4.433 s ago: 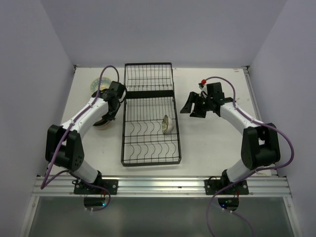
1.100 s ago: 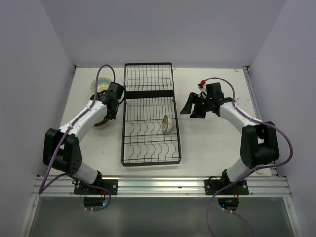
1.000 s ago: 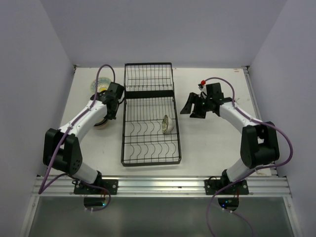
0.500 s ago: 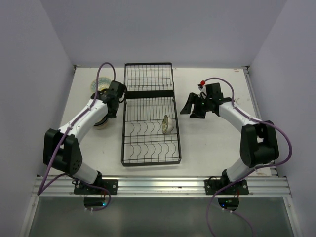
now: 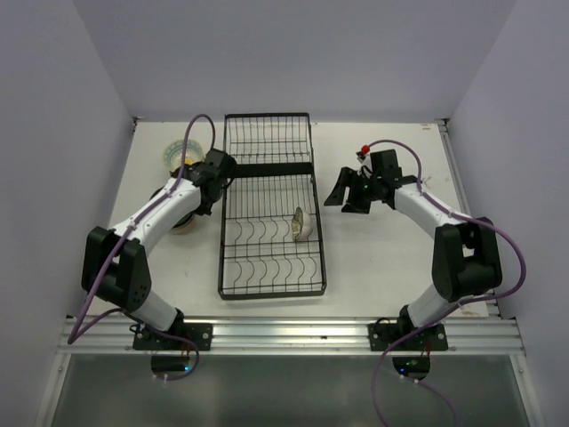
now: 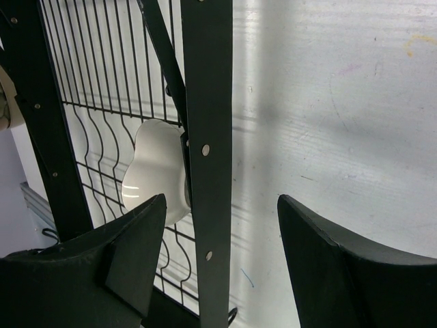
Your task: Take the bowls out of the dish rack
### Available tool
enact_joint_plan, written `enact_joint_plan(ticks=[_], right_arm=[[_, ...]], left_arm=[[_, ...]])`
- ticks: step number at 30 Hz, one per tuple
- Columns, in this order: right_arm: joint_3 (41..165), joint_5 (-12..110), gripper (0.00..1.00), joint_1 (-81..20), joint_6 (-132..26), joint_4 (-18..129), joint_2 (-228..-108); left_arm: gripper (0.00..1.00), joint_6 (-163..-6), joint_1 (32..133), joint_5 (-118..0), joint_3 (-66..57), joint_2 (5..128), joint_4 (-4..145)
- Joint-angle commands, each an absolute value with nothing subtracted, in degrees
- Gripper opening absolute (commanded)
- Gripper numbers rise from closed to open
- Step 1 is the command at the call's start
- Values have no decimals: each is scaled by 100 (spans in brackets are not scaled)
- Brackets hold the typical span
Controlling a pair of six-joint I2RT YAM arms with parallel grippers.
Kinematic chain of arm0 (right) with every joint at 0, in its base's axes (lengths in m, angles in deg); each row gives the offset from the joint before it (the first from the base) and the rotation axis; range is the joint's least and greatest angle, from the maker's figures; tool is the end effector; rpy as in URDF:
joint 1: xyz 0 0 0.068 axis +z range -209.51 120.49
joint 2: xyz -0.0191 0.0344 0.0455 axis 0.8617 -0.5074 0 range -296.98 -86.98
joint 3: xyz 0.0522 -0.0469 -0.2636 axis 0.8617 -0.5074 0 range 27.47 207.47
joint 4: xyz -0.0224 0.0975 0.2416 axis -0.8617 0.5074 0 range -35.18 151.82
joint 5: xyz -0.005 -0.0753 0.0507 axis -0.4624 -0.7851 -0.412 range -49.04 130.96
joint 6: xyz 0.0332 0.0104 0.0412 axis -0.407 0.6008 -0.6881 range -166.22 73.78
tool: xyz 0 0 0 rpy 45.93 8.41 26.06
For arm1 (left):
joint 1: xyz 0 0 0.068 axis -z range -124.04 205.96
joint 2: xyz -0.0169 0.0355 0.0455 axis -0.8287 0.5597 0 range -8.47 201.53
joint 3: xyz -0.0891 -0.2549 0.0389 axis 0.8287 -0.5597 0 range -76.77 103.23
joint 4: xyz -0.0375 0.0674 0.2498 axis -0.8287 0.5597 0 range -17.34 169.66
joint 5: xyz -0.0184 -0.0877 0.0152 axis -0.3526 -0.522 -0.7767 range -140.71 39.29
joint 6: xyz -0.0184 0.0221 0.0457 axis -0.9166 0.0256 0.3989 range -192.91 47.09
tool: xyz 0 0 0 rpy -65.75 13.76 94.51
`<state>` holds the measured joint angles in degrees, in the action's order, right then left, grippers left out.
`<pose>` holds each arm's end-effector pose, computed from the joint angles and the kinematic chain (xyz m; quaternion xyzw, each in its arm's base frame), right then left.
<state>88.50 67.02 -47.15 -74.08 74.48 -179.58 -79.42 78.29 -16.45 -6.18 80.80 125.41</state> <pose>0.3273 0.0878 0.2174 0.0497 0.9207 0.3109 0.2305 0.2859 -0.0957 0.2577 0.0827 0.9407 0.2431 0.2216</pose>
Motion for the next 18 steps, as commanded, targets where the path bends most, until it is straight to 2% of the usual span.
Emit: enact_joint_plan(ticks=[1,6,8,12,18], right_arm=[[8864,6680,70,-4729,-7426,7328,-17935],[8864,6663,70,-4729,-7426,7346,-17953],[8873,6671,70,-4720,-7417,7346,-17961],[8882,6680,70,-4729,-7426,7328,-17979],[8891,6680,70,-4729,-7426,7345,-17970]], left_arm=[[0,-8074,7794,-1221,-724,8135,12584],[1,-8117,7802,-1203,-804,8232,12504],[7,-8135,7794,-1282,-786,8206,12487],[30,-8153,7802,-1414,-716,8109,12451],[43,-8197,7802,-1678,-189,7828,12434]])
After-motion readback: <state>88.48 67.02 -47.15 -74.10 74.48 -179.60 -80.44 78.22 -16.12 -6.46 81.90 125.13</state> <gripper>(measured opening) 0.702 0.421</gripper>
